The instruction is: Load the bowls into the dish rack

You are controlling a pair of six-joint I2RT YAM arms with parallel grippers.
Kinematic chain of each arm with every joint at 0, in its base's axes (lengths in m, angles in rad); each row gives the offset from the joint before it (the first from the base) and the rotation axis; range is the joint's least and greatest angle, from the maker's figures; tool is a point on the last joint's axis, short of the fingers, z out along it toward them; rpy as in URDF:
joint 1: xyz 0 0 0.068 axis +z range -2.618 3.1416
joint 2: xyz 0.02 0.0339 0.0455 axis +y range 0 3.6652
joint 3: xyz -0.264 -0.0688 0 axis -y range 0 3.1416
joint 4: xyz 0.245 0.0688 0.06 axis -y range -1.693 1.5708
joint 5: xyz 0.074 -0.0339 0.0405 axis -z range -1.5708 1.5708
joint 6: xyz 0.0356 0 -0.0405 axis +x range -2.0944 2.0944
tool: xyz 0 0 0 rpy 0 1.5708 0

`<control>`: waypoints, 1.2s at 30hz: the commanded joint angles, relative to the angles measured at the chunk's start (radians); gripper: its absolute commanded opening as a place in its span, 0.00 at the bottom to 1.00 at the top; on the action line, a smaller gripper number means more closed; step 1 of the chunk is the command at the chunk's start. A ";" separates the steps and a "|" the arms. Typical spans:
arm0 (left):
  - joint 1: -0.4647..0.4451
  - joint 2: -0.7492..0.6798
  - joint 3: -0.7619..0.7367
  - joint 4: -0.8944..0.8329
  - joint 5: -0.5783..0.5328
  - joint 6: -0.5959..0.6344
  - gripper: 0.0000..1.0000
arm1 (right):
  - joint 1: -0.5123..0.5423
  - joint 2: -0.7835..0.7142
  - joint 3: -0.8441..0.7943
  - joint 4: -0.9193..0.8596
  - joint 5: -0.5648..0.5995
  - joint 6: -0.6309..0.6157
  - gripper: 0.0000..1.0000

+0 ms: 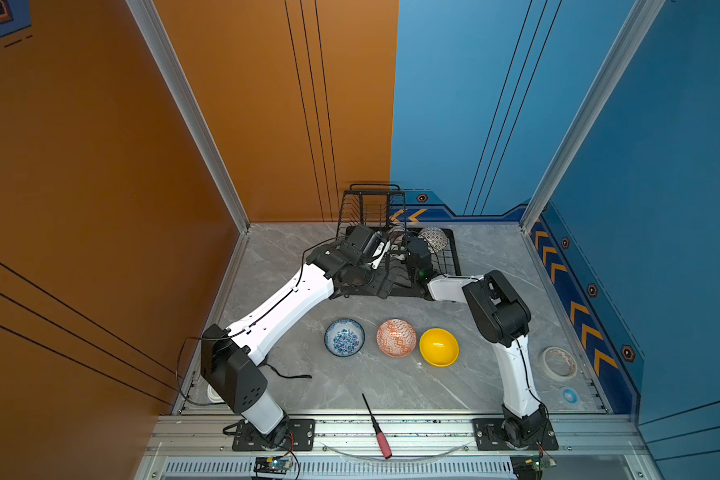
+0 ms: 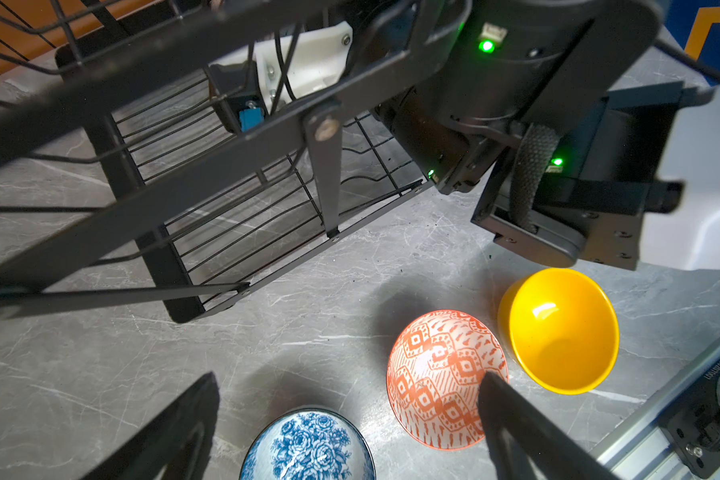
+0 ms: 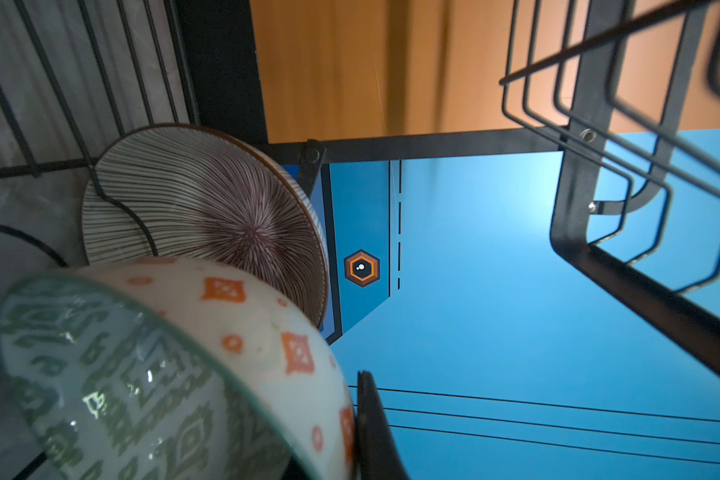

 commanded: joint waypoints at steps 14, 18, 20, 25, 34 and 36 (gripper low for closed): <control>0.011 -0.004 -0.016 -0.013 0.023 0.003 0.98 | 0.049 0.051 0.040 0.041 0.021 0.085 0.00; 0.011 -0.003 -0.020 -0.013 0.024 0.002 0.98 | 0.051 0.067 0.049 0.048 0.029 0.088 0.00; 0.012 -0.003 -0.020 -0.012 0.025 0.000 0.98 | 0.054 0.074 0.051 0.050 0.035 0.089 0.00; 0.011 -0.002 -0.020 -0.013 0.025 -0.001 0.98 | 0.059 0.076 0.043 0.049 0.042 0.112 0.00; 0.009 0.004 -0.017 -0.012 0.028 -0.003 0.98 | 0.059 0.040 0.005 -0.002 0.030 0.175 0.00; 0.009 0.005 -0.017 -0.011 0.028 -0.003 0.98 | 0.060 0.040 0.004 -0.010 0.032 0.178 0.00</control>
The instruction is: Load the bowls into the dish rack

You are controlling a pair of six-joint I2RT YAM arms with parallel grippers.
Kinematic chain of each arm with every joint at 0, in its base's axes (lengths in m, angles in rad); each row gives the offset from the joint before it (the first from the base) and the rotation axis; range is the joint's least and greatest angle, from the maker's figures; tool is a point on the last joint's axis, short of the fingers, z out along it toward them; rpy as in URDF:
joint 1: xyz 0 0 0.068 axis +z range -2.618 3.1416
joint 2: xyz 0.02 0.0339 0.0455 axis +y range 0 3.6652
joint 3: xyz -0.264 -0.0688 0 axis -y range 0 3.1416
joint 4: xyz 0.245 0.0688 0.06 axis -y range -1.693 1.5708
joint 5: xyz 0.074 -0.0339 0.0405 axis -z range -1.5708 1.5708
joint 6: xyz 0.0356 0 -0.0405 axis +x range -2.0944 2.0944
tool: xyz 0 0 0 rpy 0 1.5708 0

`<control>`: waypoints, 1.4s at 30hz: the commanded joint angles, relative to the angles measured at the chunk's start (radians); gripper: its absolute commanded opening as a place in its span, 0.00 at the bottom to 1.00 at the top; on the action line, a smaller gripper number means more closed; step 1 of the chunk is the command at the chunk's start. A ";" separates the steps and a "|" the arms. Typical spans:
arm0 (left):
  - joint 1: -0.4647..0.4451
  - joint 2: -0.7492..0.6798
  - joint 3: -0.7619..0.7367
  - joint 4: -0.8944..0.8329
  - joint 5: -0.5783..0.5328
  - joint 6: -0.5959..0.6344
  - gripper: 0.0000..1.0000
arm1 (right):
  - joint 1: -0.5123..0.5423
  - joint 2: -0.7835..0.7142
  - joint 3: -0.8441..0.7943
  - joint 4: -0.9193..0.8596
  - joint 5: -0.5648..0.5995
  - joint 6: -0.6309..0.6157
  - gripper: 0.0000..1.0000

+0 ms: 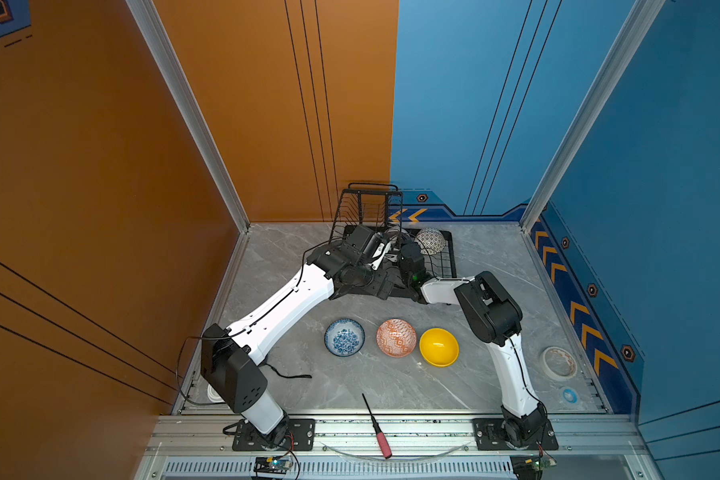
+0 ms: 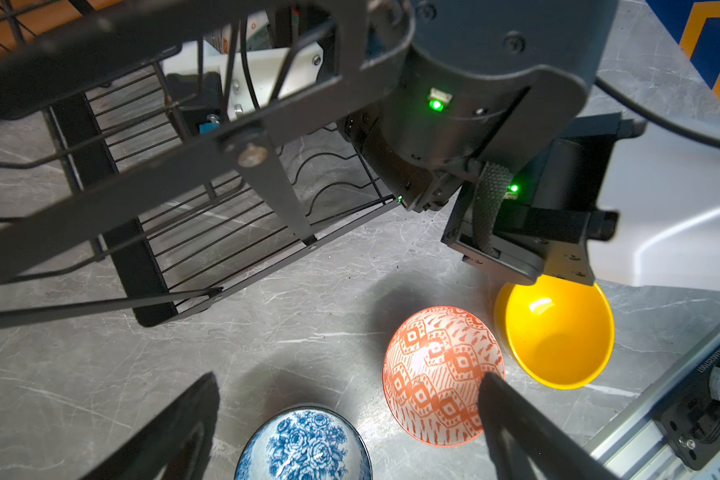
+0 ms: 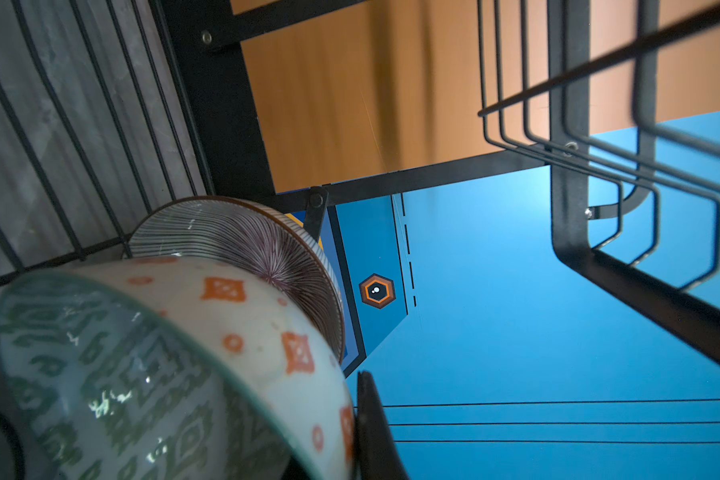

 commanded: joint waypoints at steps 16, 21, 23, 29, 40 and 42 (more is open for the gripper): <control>0.008 0.008 -0.016 -0.005 0.019 -0.004 0.98 | 0.013 -0.015 -0.014 -0.067 0.048 0.061 0.13; 0.007 0.010 -0.013 -0.005 0.021 -0.004 0.98 | 0.013 -0.019 -0.011 -0.073 0.050 0.064 0.16; 0.007 0.011 -0.011 -0.005 0.022 -0.004 0.98 | 0.013 -0.020 -0.012 -0.073 0.051 0.064 0.17; 0.007 0.016 -0.005 -0.006 0.027 -0.004 0.98 | 0.009 -0.033 -0.018 -0.078 0.049 0.053 0.46; 0.004 0.027 0.007 -0.006 0.031 -0.001 0.98 | -0.001 -0.086 -0.062 -0.100 0.041 0.046 1.00; 0.003 0.028 0.007 -0.005 0.029 -0.001 0.98 | -0.002 -0.098 -0.073 -0.106 0.038 0.048 1.00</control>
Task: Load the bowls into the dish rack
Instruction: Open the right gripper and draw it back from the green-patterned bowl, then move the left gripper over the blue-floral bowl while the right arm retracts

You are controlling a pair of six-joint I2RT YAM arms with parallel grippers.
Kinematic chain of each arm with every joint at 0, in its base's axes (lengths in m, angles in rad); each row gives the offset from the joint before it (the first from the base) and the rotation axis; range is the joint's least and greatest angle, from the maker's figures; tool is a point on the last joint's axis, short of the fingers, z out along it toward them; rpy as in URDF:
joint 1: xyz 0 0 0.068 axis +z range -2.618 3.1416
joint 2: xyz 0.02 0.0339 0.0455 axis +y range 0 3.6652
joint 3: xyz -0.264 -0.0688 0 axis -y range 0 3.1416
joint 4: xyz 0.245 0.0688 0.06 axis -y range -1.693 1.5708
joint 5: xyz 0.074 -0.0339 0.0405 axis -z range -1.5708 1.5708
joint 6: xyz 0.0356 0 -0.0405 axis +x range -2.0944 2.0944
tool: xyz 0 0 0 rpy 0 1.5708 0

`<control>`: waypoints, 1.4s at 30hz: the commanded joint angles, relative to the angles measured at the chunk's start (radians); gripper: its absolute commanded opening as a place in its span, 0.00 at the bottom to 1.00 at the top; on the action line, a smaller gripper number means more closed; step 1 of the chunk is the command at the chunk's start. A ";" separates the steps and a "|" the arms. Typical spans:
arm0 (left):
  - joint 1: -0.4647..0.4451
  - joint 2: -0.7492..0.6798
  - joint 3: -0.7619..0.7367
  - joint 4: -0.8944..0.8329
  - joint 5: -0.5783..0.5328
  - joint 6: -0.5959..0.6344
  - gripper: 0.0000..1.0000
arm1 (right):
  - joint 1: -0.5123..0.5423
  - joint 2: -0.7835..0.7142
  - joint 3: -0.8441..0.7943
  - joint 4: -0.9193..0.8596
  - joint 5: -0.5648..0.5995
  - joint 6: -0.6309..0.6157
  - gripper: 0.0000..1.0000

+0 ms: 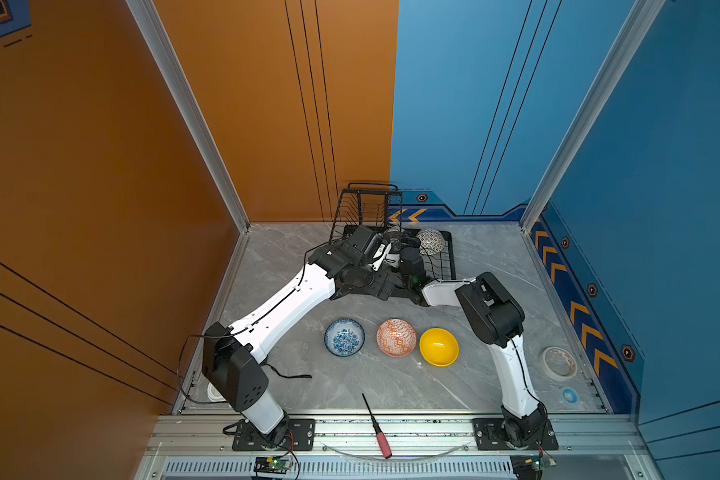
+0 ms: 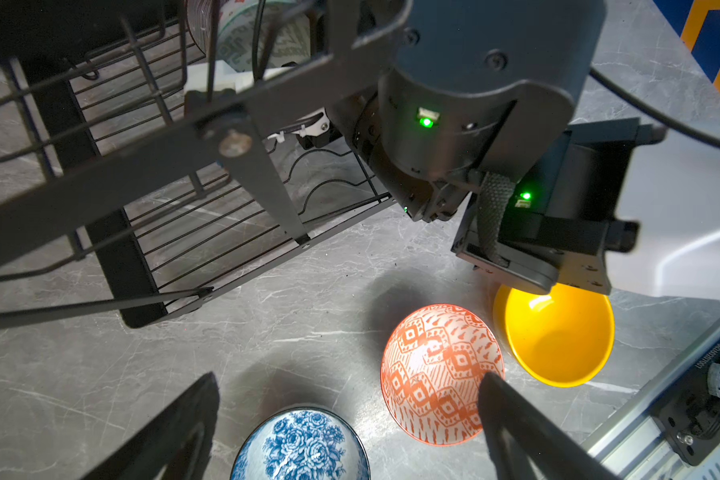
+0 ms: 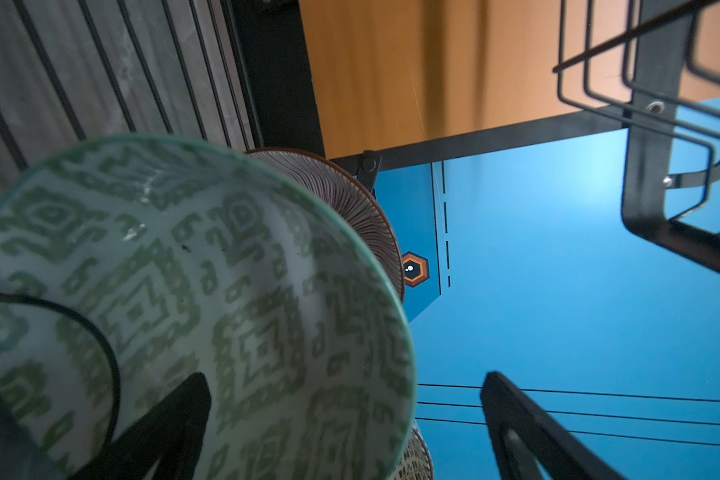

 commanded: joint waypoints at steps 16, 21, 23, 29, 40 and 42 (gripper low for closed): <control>0.002 0.009 0.011 -0.005 0.008 -0.005 0.98 | -0.020 -0.146 -0.091 -0.099 0.099 -0.010 1.00; 0.001 0.003 0.005 -0.005 -0.001 -0.002 0.98 | -0.021 -0.201 -0.140 -0.097 0.119 -0.014 1.00; 0.001 -0.002 0.003 -0.005 -0.004 -0.001 0.98 | -0.024 -0.225 -0.164 -0.098 0.123 -0.012 1.00; 0.006 -0.016 -0.004 -0.005 -0.015 0.005 0.98 | -0.029 -0.309 -0.240 -0.114 0.125 0.013 1.00; 0.012 -0.073 -0.033 -0.005 -0.056 0.012 0.98 | -0.031 -0.564 -0.396 -0.332 0.180 0.165 1.00; 0.017 -0.085 -0.041 -0.005 -0.066 0.008 0.98 | -0.024 -0.629 -0.417 -0.401 0.193 0.211 1.00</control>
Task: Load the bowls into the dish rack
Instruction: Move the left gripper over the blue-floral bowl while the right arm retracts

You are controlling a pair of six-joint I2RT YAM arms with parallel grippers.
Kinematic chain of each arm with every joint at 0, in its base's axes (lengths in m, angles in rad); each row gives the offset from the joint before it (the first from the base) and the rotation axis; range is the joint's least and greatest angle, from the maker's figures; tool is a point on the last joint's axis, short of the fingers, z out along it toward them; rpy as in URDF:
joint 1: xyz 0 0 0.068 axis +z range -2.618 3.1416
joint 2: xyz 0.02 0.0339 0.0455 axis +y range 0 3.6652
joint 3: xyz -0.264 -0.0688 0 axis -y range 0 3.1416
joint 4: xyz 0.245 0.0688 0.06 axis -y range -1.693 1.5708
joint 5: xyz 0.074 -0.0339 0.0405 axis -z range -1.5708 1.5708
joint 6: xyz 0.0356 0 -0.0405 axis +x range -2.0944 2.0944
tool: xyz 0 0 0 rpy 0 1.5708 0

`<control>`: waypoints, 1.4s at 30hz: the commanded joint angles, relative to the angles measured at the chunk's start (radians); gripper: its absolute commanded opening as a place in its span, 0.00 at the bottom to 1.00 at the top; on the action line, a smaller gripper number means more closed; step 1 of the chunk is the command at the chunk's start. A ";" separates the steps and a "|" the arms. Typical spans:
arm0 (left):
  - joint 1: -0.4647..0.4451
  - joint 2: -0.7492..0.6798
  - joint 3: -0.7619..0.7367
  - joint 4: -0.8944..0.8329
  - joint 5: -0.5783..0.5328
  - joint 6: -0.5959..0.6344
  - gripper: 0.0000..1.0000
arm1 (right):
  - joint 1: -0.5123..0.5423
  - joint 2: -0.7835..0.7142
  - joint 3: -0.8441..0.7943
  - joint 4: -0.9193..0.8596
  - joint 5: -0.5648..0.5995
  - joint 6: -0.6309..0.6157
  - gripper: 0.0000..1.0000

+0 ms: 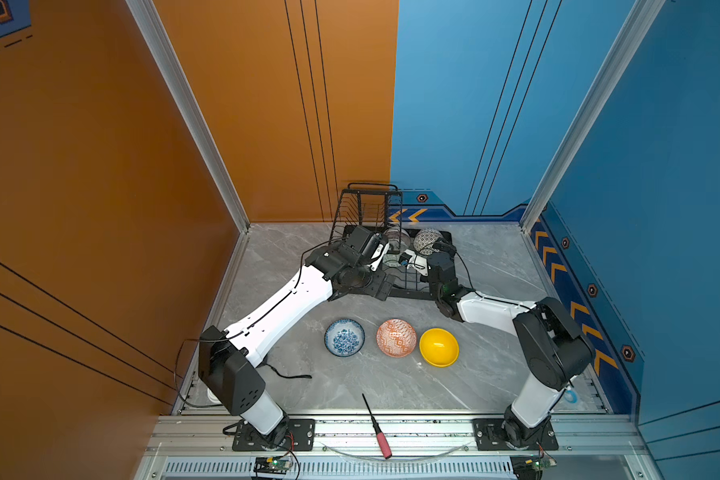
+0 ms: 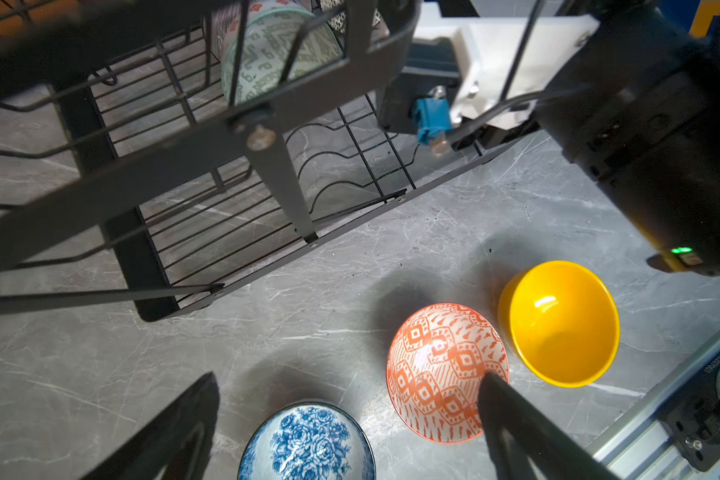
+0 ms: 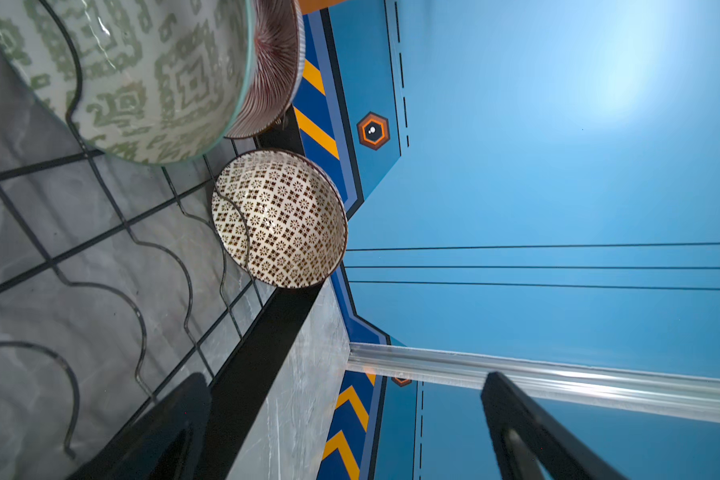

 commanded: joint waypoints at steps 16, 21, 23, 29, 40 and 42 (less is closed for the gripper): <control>0.040 -0.192 -0.167 -0.008 -0.097 -0.050 0.98 | 0.015 -0.299 0.462 -1.297 -0.228 0.918 1.00; 0.063 -0.242 -0.233 -0.008 -0.104 -0.061 0.98 | 0.023 -0.269 0.513 -1.412 -0.242 0.972 1.00; 0.078 -0.261 -0.266 -0.007 -0.104 -0.073 0.98 | 0.023 -0.268 0.526 -1.428 -0.242 0.988 1.00; 0.120 -0.314 -0.405 0.003 -0.109 -0.126 0.98 | 0.017 -0.265 0.560 -1.440 -0.251 1.011 1.00; 0.176 -0.372 -0.618 0.036 -0.029 -0.227 0.98 | 0.006 -0.177 0.660 -1.487 -0.278 0.992 1.00; 0.177 -0.373 -0.636 0.036 -0.021 -0.246 0.98 | -0.005 -0.160 0.671 -1.488 -0.299 0.989 1.00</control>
